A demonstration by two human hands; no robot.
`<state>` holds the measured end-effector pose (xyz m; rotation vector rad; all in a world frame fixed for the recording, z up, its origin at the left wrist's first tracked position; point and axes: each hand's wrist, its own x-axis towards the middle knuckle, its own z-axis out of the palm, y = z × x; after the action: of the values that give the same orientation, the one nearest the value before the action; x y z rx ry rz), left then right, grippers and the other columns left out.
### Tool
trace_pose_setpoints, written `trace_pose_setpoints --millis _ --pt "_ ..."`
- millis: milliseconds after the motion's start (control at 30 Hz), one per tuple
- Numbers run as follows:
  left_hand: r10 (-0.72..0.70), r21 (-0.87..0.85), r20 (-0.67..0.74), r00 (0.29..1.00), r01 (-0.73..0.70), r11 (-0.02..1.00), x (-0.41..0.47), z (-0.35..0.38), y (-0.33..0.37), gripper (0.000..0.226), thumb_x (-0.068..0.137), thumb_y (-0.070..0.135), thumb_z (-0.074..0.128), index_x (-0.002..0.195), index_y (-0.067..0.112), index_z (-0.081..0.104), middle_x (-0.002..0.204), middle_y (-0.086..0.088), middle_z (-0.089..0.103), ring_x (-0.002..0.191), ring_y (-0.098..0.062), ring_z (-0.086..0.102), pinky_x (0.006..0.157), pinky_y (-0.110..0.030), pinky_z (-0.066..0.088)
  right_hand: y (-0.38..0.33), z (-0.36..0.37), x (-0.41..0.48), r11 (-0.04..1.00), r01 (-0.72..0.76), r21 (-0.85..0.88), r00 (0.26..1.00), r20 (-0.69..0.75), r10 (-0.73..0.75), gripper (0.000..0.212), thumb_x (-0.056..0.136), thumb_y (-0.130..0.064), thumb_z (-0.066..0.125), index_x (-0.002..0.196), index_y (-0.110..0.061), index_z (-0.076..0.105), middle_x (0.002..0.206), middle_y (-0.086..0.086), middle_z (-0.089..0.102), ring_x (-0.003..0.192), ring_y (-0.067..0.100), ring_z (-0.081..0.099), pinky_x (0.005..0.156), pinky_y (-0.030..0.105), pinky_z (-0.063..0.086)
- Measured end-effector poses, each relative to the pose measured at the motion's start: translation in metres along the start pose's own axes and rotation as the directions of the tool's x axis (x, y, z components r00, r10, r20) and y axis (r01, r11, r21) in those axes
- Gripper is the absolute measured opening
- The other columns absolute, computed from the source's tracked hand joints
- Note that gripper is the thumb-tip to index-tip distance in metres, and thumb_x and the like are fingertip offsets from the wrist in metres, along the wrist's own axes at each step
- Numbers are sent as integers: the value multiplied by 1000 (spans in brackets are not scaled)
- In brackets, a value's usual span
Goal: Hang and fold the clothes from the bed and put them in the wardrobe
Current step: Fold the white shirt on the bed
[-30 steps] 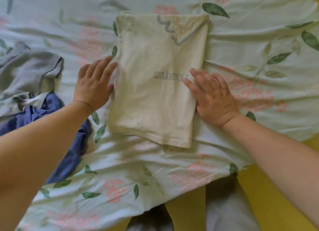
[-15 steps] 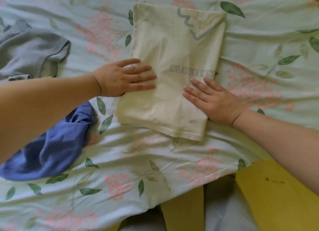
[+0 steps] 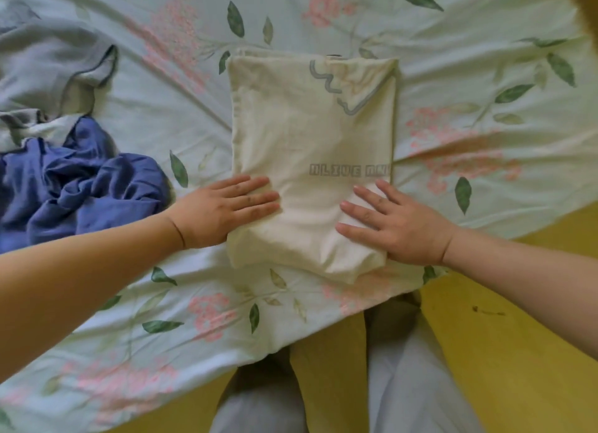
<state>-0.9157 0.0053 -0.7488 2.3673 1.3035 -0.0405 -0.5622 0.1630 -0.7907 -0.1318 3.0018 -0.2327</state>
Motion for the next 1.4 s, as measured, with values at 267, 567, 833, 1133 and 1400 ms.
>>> trace_pose_setpoints --millis 267,567,833,1133,1400 --pt "-716 -662 106 691 586 467 19 -29 0 32 97 5 62 127 16 69 126 -2 67 114 -11 62 90 -10 42 16 -47 24 611 -324 723 883 0 469 40 92 -37 56 129 -25 66 122 1 70 110 16 65 95 24 51" --pt "-956 -959 192 223 249 -135 93 -54 -41 9 94 26 66 89 31 73 90 9 76 93 -15 72 74 -26 57 100 -65 82 -336 -228 914 345 399 850 19 94 -17 69 113 -16 69 105 4 76 98 23 73 87 44 61" --pt "-997 -957 48 57 288 -30 112 -52 -61 19 92 43 62 83 27 68 86 8 74 79 -11 69 80 -36 62 117 -57 111 -285 -265 921 103 321 941 37 103 -50 49 86 -20 64 93 0 70 92 19 68 84 34 55" --pt "-998 -877 44 -42 477 -59 136 -47 -96 33 99 50 49 79 29 65 85 10 68 89 -15 67 82 -33 56 147 -40 130 -258 -626 736 -67 278 958 51 108 -50 27 116 -13 62 110 4 66 107 24 59 78 25 34" --pt "-977 -733 -208 37 656 181 139 -53 -113 21 102 39 44 93 21 47 78 16 48 65 1 42 52 -13 31 146 -31 126 -162 -651 742 -60 162 985 36 107 -43 32 112 -15 55 92 -6 52 85 19 49 72 27 32"
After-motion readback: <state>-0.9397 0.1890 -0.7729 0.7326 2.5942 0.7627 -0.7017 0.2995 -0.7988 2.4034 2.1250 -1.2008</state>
